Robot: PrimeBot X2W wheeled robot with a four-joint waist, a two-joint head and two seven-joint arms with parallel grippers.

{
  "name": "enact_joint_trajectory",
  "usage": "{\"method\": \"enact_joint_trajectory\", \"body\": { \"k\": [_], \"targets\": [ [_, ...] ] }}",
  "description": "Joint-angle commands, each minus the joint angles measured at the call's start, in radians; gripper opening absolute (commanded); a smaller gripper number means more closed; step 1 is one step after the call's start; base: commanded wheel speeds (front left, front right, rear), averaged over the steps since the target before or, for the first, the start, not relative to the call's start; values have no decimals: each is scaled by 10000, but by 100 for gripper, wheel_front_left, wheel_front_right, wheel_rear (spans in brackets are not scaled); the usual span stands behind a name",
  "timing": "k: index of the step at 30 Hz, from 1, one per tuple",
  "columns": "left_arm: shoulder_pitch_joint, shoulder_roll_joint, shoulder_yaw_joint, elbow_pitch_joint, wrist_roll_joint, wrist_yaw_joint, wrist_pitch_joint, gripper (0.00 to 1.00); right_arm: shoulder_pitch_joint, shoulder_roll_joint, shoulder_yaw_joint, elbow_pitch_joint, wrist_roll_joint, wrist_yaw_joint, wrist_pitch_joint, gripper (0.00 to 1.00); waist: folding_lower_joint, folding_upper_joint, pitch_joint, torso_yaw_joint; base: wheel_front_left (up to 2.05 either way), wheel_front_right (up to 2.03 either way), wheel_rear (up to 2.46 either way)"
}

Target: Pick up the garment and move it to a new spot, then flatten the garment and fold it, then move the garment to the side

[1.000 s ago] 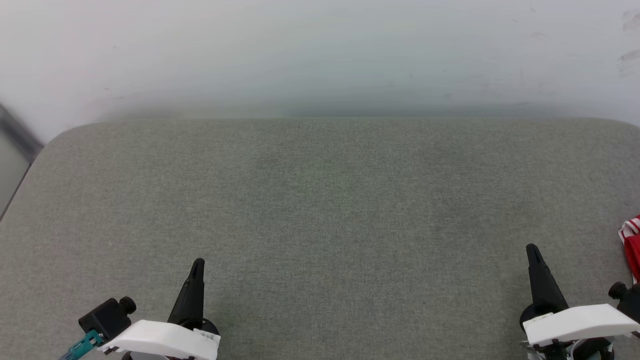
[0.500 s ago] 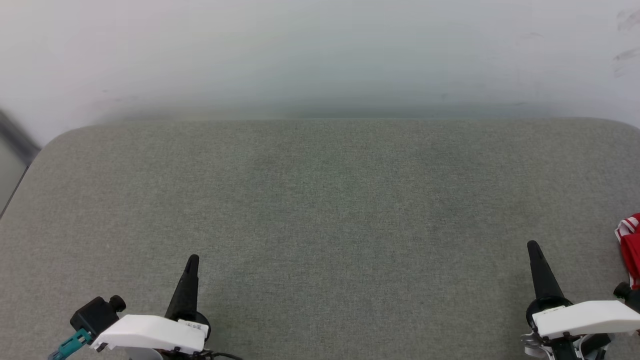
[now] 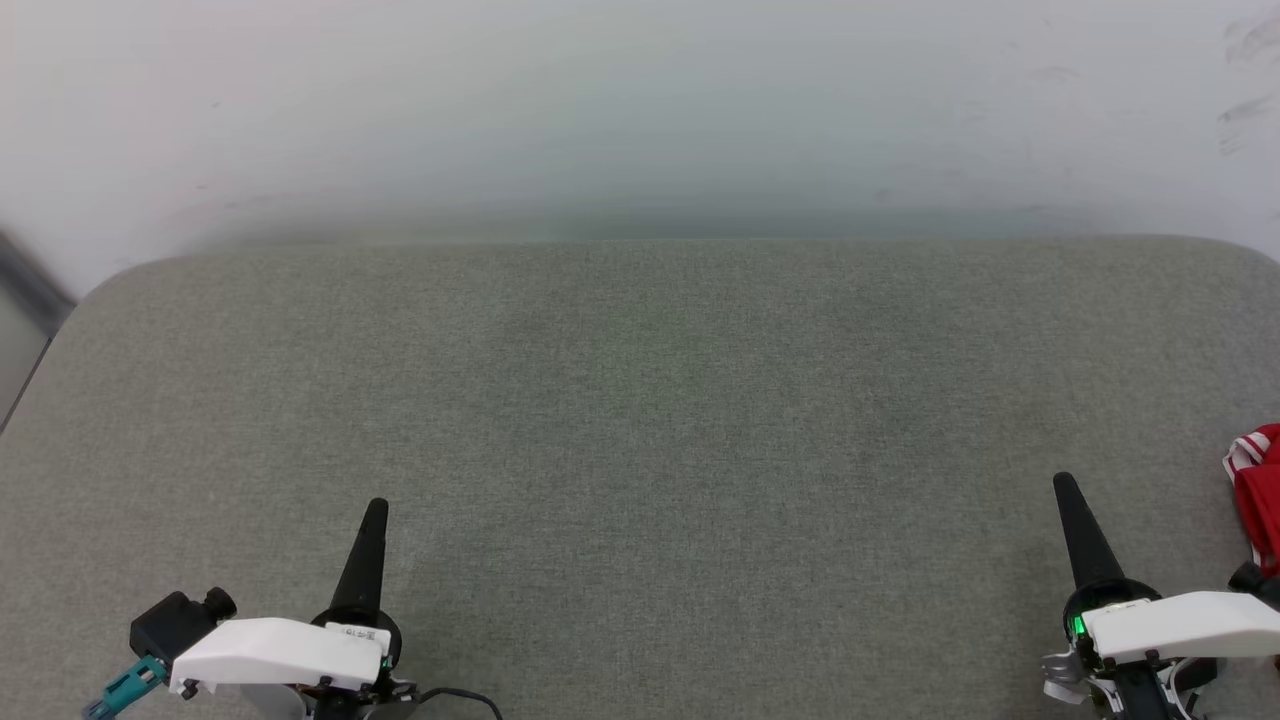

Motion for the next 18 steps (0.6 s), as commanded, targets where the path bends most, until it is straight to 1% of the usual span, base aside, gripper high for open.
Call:
{"method": "enact_joint_trajectory", "body": {
  "k": [1,18],
  "targets": [
    [-233,57,52,-32,-271,-17,74,0,-187,32,-42,-44,291,1,86,0,0,0,-4,-8,0,0,0],
    [-423,39,300,144,-1849,-21,503,0,-328,52,-131,74,1835,1,479,0,-1,0,-47,-90,0,0,0]
  ]
}}
